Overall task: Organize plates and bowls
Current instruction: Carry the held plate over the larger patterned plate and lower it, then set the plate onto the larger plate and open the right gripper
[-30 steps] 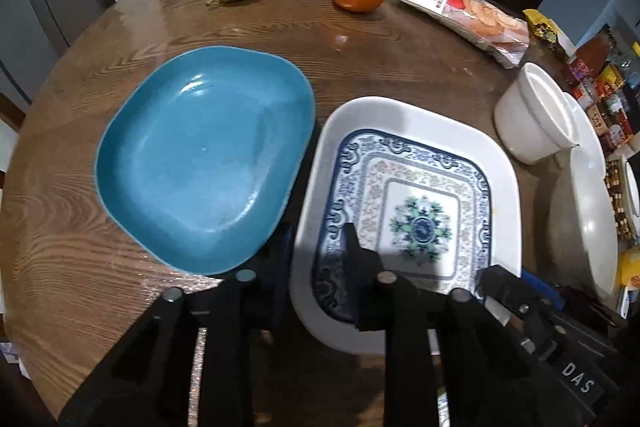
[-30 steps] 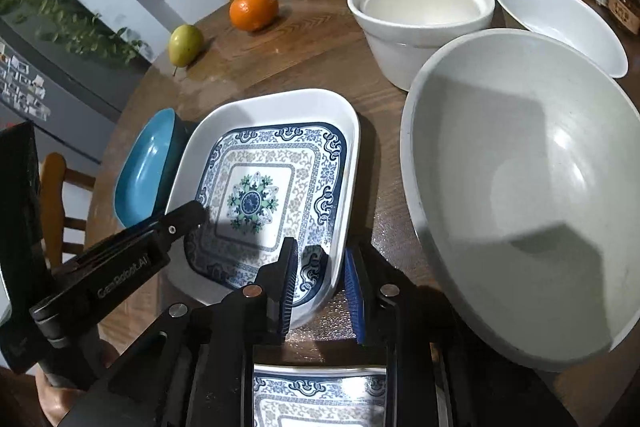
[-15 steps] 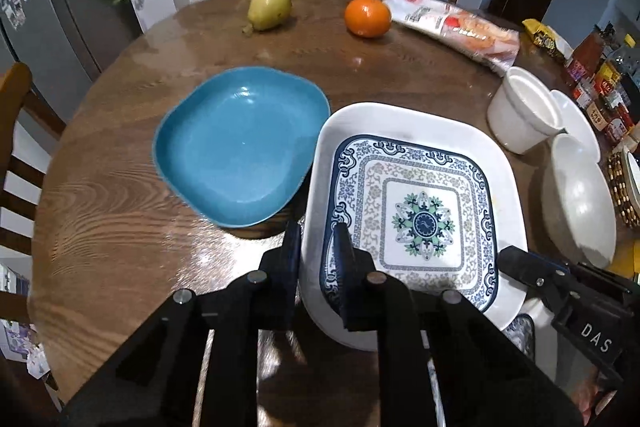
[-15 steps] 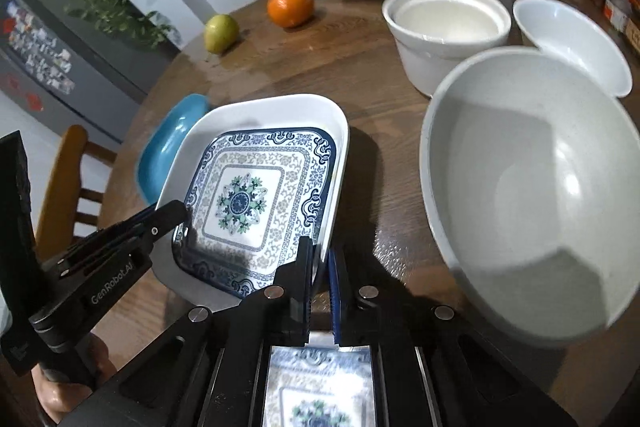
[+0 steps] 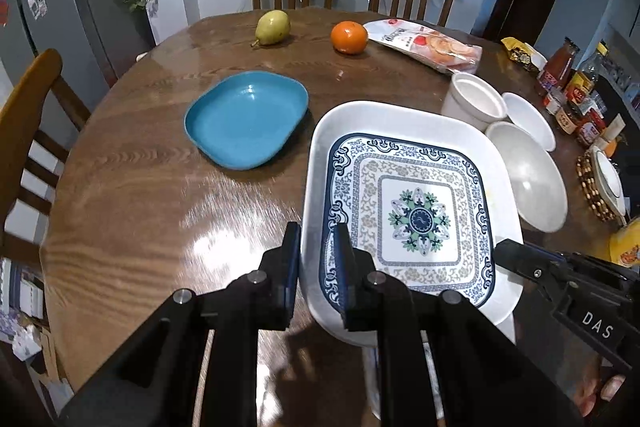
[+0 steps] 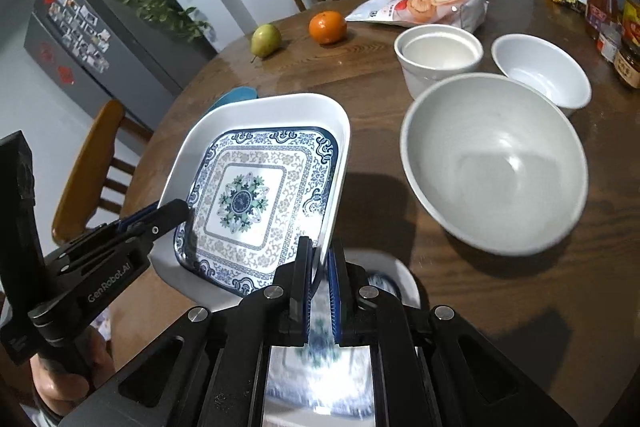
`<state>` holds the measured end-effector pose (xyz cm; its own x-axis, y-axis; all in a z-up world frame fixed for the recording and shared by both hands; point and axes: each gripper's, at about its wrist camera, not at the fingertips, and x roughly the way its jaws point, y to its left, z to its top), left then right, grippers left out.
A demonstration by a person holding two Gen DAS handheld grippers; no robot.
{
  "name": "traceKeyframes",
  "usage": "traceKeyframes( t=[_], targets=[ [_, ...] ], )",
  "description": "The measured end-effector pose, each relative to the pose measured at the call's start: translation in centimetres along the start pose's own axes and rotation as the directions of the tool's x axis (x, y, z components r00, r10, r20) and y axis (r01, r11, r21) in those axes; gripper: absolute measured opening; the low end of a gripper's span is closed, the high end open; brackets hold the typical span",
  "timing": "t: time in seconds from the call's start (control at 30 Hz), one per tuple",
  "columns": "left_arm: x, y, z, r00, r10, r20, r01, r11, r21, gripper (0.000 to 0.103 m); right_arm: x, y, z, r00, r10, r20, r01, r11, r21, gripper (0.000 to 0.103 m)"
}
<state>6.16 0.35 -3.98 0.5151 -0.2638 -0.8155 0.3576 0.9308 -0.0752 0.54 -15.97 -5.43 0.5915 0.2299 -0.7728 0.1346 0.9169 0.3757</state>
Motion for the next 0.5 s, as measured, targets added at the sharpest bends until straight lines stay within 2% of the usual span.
traceKeyframes(
  t=[0.5],
  targets=[
    [-1.8,-2.6,-5.6,0.999,0.026,-0.044,-0.027,0.999,-0.031,0.013,-2.3,-1.8,-4.8,0.997,0.006,-0.072,-0.009,0.999,-0.043,0.01]
  ],
)
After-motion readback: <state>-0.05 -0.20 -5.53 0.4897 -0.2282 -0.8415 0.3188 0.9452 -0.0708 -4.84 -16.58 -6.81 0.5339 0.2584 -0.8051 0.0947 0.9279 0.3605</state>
